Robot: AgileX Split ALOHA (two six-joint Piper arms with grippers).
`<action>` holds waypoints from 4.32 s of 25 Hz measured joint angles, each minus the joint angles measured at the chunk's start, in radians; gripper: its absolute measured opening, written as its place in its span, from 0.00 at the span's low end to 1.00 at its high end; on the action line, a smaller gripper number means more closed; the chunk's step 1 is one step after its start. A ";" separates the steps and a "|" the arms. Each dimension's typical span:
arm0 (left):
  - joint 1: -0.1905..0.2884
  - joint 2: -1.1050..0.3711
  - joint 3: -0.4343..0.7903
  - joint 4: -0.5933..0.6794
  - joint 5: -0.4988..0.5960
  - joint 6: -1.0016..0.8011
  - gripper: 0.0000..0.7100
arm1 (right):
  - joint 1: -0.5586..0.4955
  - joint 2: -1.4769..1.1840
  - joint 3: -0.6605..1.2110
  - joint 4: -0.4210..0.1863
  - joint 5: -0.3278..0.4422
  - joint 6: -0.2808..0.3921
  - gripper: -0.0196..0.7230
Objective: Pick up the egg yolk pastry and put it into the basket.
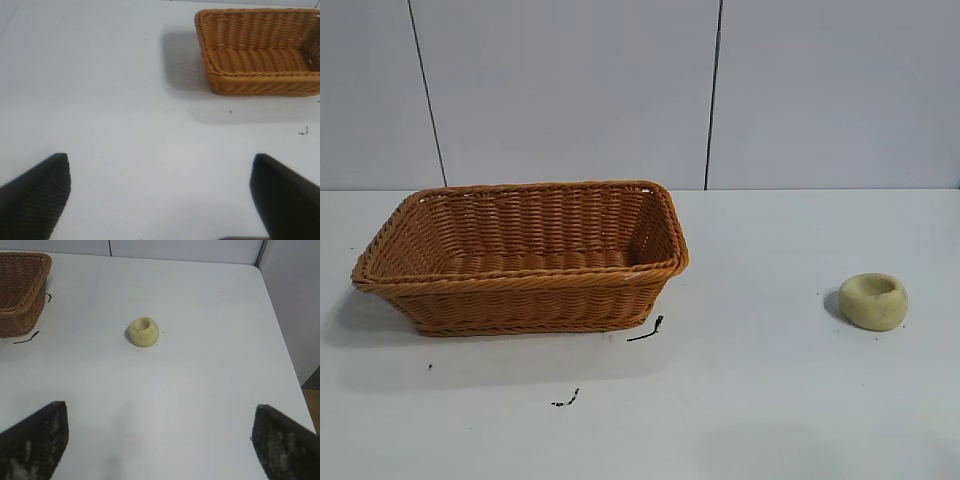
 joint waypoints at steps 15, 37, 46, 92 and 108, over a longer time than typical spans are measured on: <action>0.000 0.000 0.000 0.000 0.000 0.000 0.98 | 0.000 0.349 -0.112 0.001 -0.027 0.000 0.96; 0.000 0.000 0.000 0.000 0.000 0.000 0.98 | 0.036 1.717 -0.793 0.004 -0.067 -0.038 0.96; 0.000 0.000 0.000 0.000 0.000 0.000 0.98 | 0.076 1.932 -0.829 0.012 -0.179 -0.041 0.96; 0.000 0.000 0.000 0.000 0.000 0.000 0.98 | 0.090 1.982 -1.374 0.030 0.144 -0.057 0.11; 0.000 0.000 0.000 0.000 0.000 0.000 0.98 | 0.529 2.229 -1.746 0.035 0.183 -0.057 0.11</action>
